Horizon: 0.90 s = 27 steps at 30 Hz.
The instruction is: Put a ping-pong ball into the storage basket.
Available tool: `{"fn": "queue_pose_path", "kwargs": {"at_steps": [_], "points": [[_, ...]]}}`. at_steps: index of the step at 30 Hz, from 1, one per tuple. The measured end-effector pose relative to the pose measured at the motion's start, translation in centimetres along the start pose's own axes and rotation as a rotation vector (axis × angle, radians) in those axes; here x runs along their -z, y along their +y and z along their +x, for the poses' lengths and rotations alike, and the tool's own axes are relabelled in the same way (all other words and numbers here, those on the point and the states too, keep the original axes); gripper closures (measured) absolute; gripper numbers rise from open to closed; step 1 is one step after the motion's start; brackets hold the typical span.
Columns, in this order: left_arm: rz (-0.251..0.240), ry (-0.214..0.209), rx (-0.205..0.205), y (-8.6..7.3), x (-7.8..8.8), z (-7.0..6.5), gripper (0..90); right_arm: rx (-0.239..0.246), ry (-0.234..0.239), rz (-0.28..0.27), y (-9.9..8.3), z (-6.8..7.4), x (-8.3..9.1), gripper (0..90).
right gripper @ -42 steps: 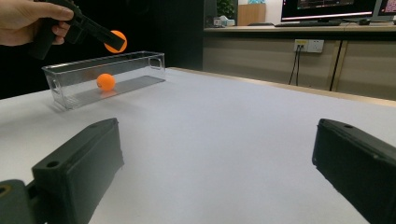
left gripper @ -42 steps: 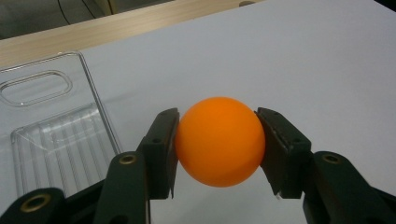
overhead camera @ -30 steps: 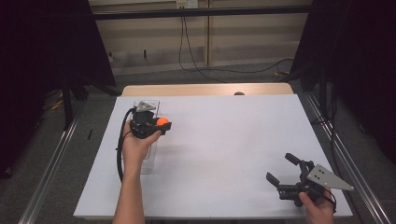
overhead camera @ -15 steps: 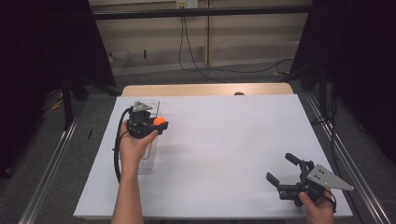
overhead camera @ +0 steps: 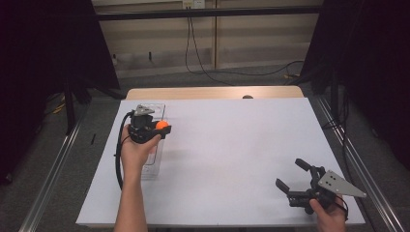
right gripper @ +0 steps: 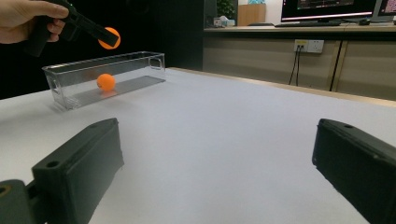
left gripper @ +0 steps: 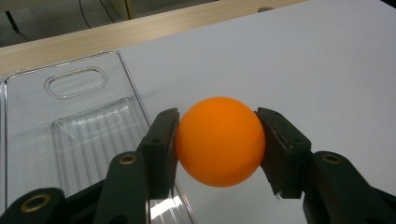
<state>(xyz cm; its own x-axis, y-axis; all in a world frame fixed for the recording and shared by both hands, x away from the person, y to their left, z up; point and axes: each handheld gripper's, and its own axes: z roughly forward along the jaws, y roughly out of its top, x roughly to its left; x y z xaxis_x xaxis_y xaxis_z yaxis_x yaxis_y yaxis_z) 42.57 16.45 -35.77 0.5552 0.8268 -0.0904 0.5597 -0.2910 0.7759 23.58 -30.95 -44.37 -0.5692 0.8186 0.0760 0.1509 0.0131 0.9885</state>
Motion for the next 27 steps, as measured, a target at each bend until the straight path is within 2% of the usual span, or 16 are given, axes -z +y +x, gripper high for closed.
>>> {"fn": "queue_pose_path", "kwargs": {"at_steps": [27], "points": [[-0.006,0.026,0.015,-0.33,0.6,0.87,51.0,0.002,0.0,-0.001,0.01,-0.02,0.03,1.2]]}}
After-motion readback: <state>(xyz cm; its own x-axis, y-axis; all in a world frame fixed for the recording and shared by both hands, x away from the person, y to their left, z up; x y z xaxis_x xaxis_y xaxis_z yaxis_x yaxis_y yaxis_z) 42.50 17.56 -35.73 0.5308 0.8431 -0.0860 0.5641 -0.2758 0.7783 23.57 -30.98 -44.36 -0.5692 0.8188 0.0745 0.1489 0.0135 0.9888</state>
